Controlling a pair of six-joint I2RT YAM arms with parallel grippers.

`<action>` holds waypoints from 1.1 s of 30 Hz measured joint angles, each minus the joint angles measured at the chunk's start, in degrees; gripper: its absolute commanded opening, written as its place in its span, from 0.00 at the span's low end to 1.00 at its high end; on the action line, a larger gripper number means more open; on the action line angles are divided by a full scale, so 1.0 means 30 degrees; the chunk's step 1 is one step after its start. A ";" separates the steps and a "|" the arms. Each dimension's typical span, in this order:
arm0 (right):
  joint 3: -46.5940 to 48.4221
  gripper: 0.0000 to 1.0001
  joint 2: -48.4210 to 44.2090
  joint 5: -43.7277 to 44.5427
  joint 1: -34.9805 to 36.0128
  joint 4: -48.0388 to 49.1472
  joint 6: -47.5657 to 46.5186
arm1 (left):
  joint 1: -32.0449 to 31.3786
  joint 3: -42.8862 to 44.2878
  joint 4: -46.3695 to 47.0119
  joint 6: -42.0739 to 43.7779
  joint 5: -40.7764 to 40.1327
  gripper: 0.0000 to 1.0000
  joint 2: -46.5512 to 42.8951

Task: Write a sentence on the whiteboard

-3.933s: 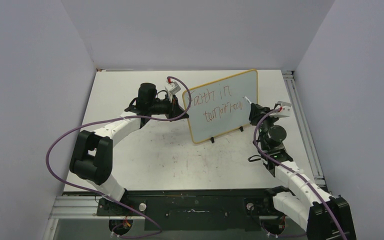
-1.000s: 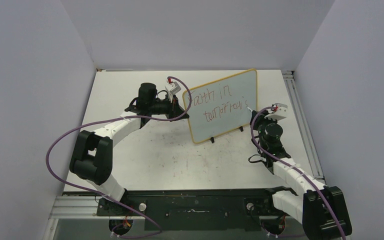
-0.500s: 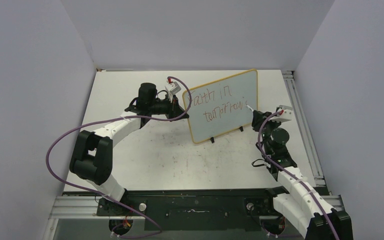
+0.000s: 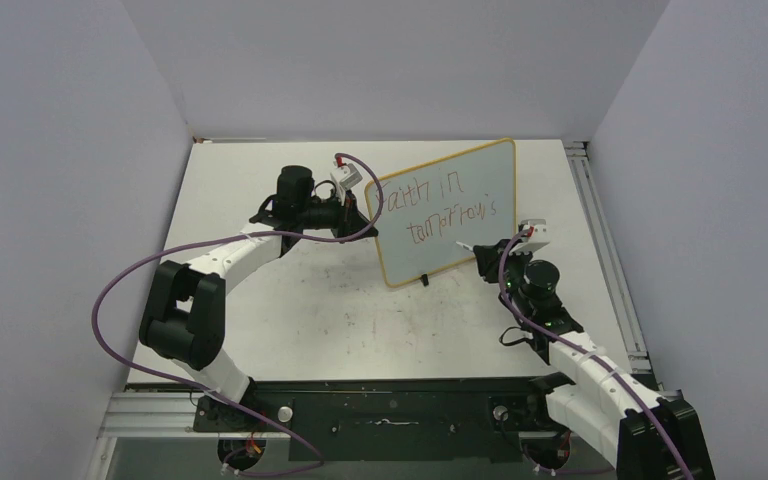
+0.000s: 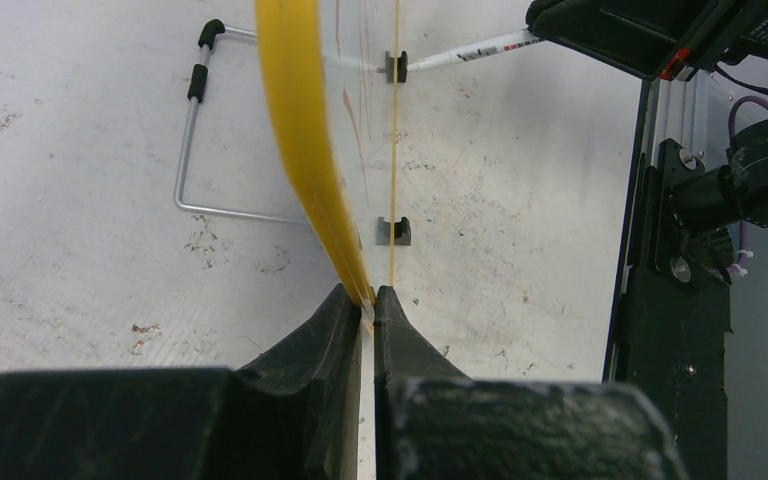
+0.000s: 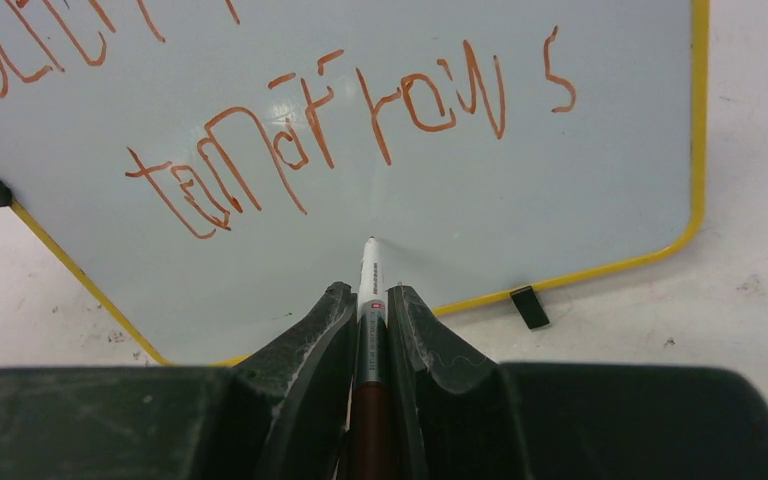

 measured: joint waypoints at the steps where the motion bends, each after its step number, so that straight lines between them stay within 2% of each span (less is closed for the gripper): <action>1: 0.0000 0.05 0.0102 -0.0066 0.0080 0.0029 0.0000 | 0.0000 0.0000 0.0000 0.0000 0.0000 0.00 0.0000; 24: -0.0022 0.05 0.1297 -0.0707 0.0962 0.1217 -0.0321 | -0.0007 0.0000 -0.0007 0.0080 0.0000 0.00 0.0000; 33: -0.0109 0.05 0.1275 0.0386 0.1122 0.0321 -0.0452 | -0.0007 0.0000 -0.0007 0.0080 0.0007 0.00 0.0000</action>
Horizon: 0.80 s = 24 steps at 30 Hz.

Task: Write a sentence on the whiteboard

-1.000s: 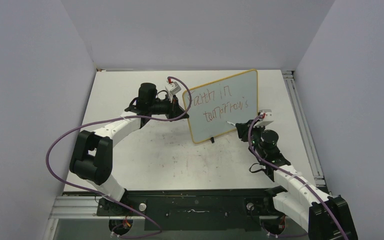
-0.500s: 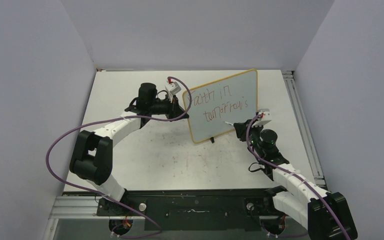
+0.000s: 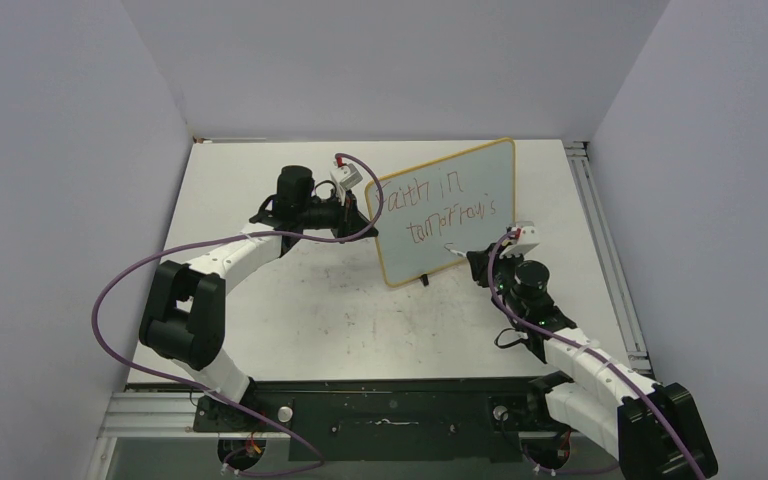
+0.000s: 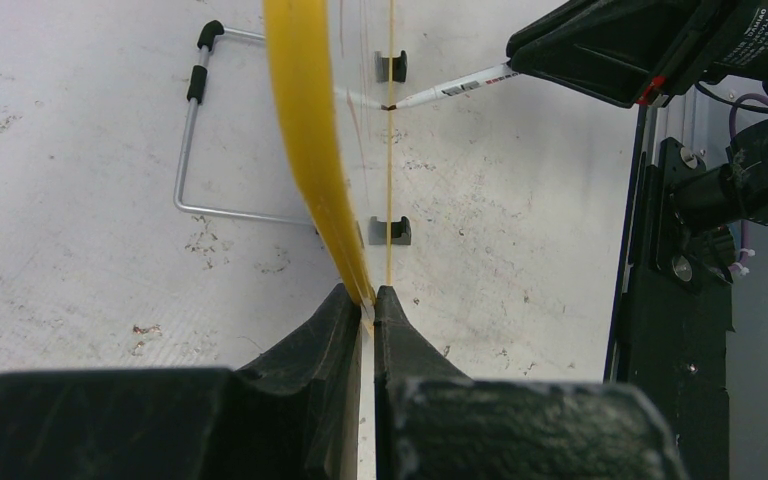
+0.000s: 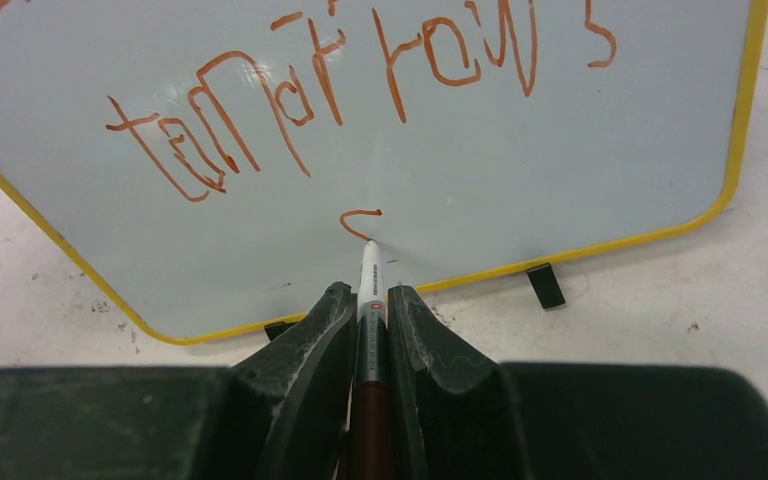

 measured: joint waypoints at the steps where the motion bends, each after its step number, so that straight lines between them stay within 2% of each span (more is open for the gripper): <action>1: 0.0000 0.05 0.0000 0.0153 0.0000 -0.0102 -0.0007 | 0.0000 0.0000 0.0000 0.0000 0.0000 0.00 0.0000; 24: 0.0044 0.05 -0.0634 0.0940 0.0000 0.0197 0.0000 | 0.0000 0.0000 0.0000 0.0007 -0.0044 0.00 0.0000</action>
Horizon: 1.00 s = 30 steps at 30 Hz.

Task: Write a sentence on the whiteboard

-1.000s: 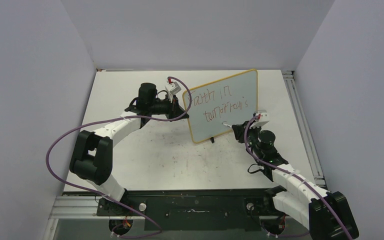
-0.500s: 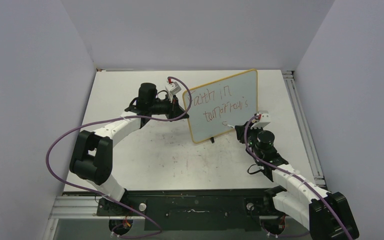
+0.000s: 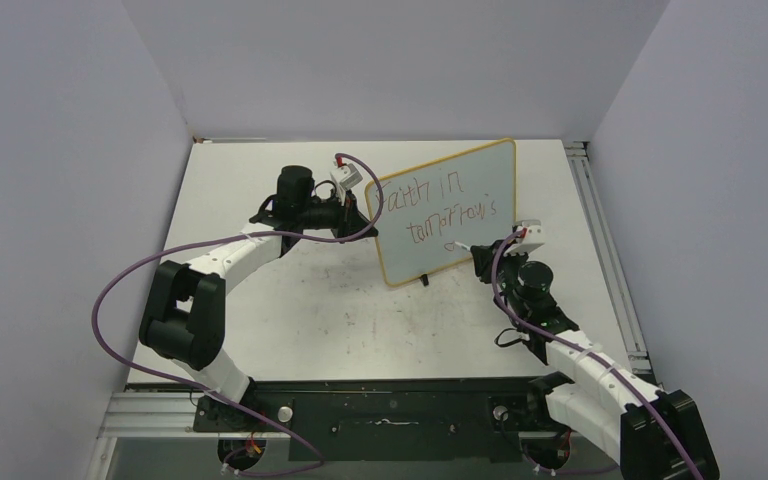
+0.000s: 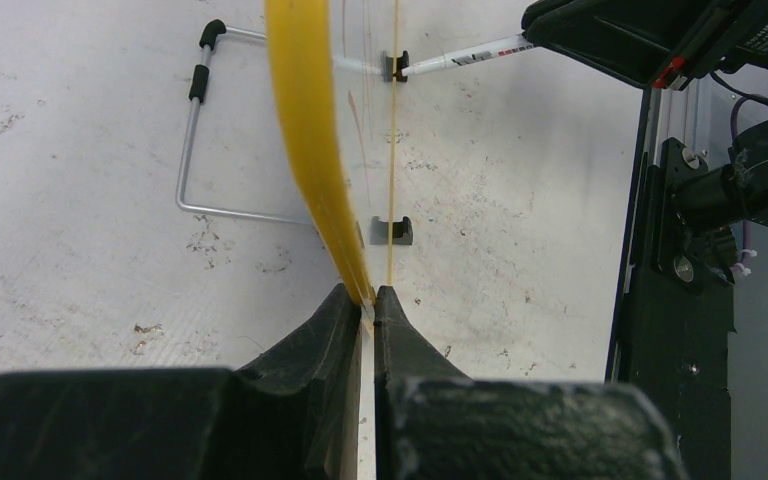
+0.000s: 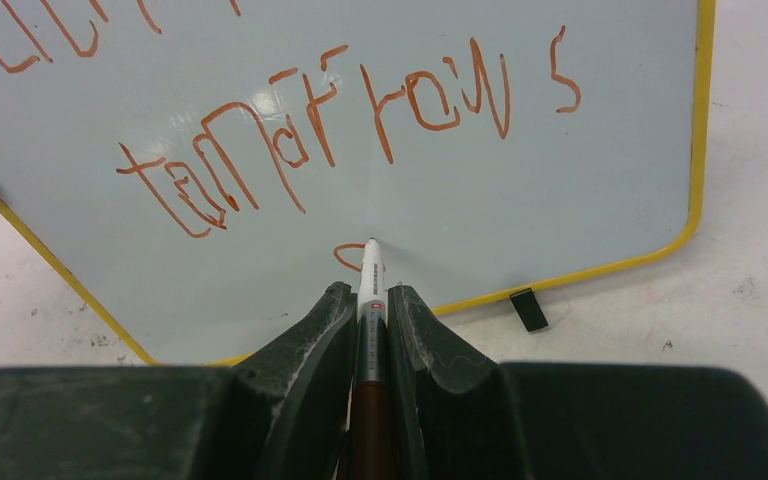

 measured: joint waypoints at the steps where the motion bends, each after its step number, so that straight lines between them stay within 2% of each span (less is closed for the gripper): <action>1: 0.0007 0.05 -0.0015 -0.0007 0.0000 0.0066 0.0000 | 0.0000 0.0000 0.0000 0.0000 -0.0007 0.00 0.0000; 30: -0.0758 0.05 0.0546 0.0495 0.0095 -0.0568 0.0022 | -0.0022 0.0000 0.0000 0.0000 -0.0007 0.00 0.0000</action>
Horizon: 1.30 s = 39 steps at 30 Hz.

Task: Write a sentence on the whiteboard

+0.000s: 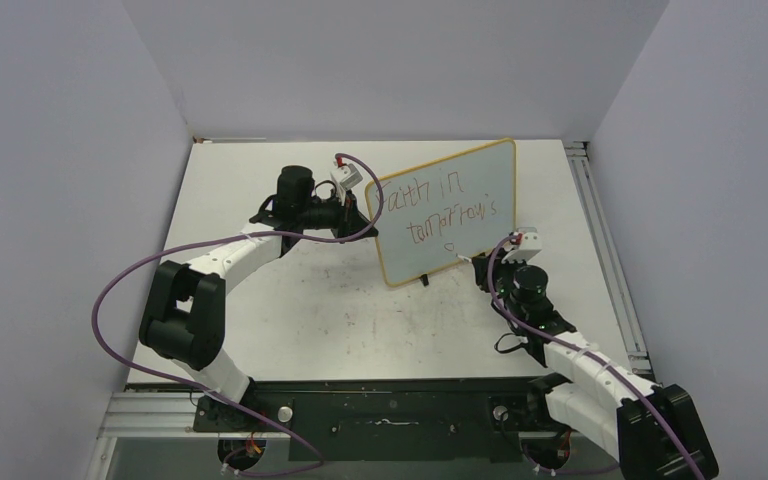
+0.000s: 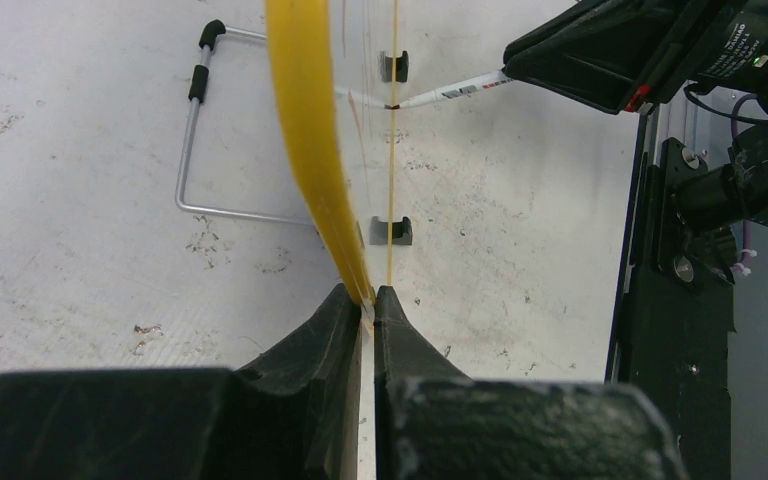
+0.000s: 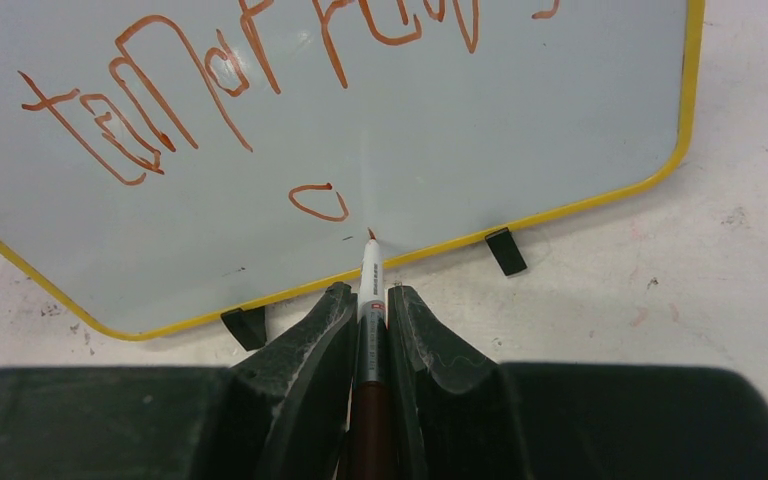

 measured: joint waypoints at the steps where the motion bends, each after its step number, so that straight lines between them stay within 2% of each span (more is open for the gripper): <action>1: 0.0000 0.05 -0.0102 0.0000 0.0015 -0.0007 0.0029 | 0.0000 0.0000 0.0000 0.0000 -0.0007 0.00 0.0000; 10: 0.0328 0.05 -0.1341 0.0015 0.0262 -0.0240 0.0066 | 0.0000 0.0000 -0.0058 0.0007 -0.0058 0.00 -0.0131; 39: 0.0197 0.05 0.0007 0.0386 0.0656 0.0321 0.0109 | -0.0080 0.0000 -0.0284 0.0066 -0.0080 0.00 -0.0189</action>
